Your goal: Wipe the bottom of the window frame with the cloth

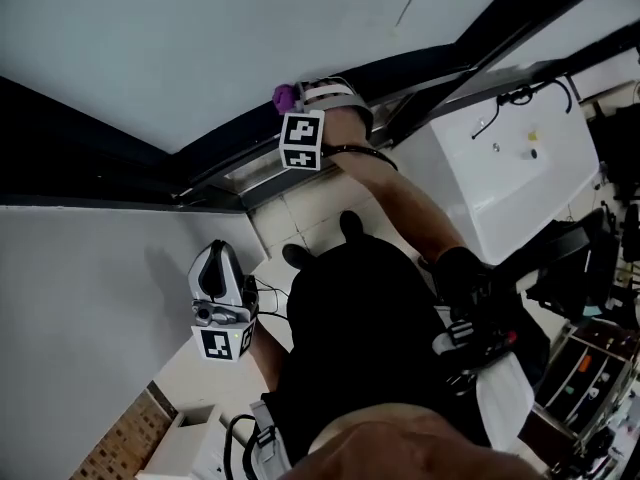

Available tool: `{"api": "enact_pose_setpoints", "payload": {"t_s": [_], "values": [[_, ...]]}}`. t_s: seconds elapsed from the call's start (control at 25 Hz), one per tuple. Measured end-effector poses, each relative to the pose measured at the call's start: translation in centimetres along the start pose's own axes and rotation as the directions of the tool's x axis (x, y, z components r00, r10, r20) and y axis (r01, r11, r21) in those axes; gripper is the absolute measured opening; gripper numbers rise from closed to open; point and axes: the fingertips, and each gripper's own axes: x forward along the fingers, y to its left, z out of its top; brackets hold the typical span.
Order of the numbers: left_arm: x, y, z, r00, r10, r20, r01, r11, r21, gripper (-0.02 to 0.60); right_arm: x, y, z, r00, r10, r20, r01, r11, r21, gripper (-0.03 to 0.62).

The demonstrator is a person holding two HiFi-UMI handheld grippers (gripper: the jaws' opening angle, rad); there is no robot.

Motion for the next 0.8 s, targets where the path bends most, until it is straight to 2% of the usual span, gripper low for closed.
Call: {"api": "enact_pose_setpoints", "payload": {"t_s": [0.08,0.16,0.2,0.28,0.32,0.44,0.48,0.56,0.6,0.64,0.72,0.8], "values": [[0.3,-0.4,-0.4,1.000,-0.012,-0.007,0.012,1.000,-0.007,0.003,-0.3,-0.2,2.0,0.997,-0.068,0.025,0.071,0.986,-0.152,0.074],[0.7,-1.0,-0.4,0.999,-0.033,-0.006,0.033,0.999,-0.007,0.003,0.0,-0.1,2.1,0.994,-0.107,0.025,0.110,0.971,-0.210,0.067],[0.8,-1.1,-0.4,0.999,-0.043,-0.004,0.043,0.999,-0.003,0.003,-0.1,0.2,1.3,0.996,-0.091,-0.006,0.088,0.971,-0.223,0.061],[0.7,-1.0,-0.1,0.999,-0.053,0.006,0.053,0.999,0.003,0.003,-0.8,1.0,-0.3,0.997,-0.008,-0.076,-0.010,0.973,-0.231,0.060],[0.6,-0.8,0.0,0.999,-0.052,0.015,0.052,0.999,-0.002,0.003,-1.1,0.9,-0.7,0.996,0.006,-0.088,-0.027,0.972,-0.233,0.068],[0.7,-0.7,-0.1,0.999,-0.039,0.027,0.040,0.999,-0.033,0.003,-0.3,0.6,-0.3,0.998,-0.044,-0.051,0.027,0.957,-0.289,0.069],[0.5,-0.8,-0.4,0.999,-0.038,0.017,0.039,0.999,-0.030,0.003,-0.5,1.3,-0.4,0.999,-0.004,-0.037,-0.008,0.952,-0.305,0.055],[-0.1,-0.7,-0.9,0.999,-0.044,-0.002,0.044,0.999,-0.010,0.003,-2.1,1.7,-1.3,0.994,0.108,-0.019,-0.109,0.958,-0.264,0.069],[-0.3,-0.4,-1.0,0.999,-0.047,-0.001,0.047,0.999,-0.006,0.003,-2.7,0.5,-2.1,0.995,0.094,-0.021,-0.097,0.966,-0.239,0.069],[-0.4,-0.2,-1.1,0.999,-0.048,0.007,0.048,0.999,-0.009,0.003,-2.9,-1.1,-2.9,0.999,0.034,-0.034,-0.042,0.970,-0.240,0.071],[-0.3,0.2,-1.3,0.999,-0.046,0.024,0.046,0.999,-0.024,0.003,-1.7,-2.3,-3.8,0.995,-0.064,-0.071,0.038,0.944,-0.327,0.072],[-0.4,0.2,-1.5,0.998,-0.048,0.027,0.049,0.998,-0.029,0.003,-1.1,-0.7,-4.2,0.990,-0.044,-0.133,-0.019,0.899,-0.437,0.054]]}}
